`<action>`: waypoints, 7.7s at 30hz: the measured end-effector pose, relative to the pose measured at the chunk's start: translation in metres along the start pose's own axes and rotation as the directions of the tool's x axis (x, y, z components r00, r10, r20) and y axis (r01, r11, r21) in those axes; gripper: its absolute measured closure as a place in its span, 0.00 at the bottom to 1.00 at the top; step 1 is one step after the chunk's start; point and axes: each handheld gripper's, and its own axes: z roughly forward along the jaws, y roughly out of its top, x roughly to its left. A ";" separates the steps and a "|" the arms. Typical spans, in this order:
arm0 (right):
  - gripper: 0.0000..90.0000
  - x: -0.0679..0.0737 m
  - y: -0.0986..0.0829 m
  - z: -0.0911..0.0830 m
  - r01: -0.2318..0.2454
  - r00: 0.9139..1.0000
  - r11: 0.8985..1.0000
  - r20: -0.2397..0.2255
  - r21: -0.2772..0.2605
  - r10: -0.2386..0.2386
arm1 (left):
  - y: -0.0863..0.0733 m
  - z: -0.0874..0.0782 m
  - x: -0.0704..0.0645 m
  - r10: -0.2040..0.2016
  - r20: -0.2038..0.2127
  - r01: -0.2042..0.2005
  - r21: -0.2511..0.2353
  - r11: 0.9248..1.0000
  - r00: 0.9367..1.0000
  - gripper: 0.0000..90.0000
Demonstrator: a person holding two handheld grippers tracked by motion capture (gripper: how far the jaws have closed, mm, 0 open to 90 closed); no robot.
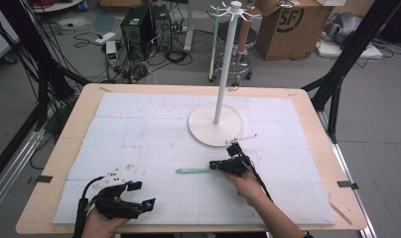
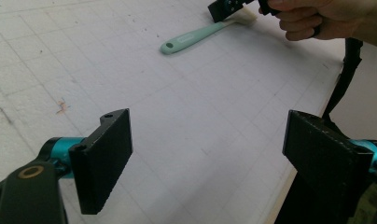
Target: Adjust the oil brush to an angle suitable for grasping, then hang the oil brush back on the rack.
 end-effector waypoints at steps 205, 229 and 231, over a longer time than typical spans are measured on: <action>0.95 0.016 0.055 -0.147 -0.087 0.971 0.940 -0.237 -0.329 0.007 | 0.000 0.004 0.002 -0.009 0.005 0.009 0.013 1.000 1.000 0.18; 0.95 0.014 0.056 -0.144 -0.122 0.962 0.933 -0.270 -0.338 0.028 | 0.000 0.003 0.003 -0.006 0.002 0.006 0.015 1.000 1.000 0.18; 0.95 0.015 0.058 -0.146 -0.123 0.962 0.933 -0.273 -0.339 0.028 | 0.000 0.003 0.003 -0.006 0.001 0.006 0.014 1.000 1.000 0.18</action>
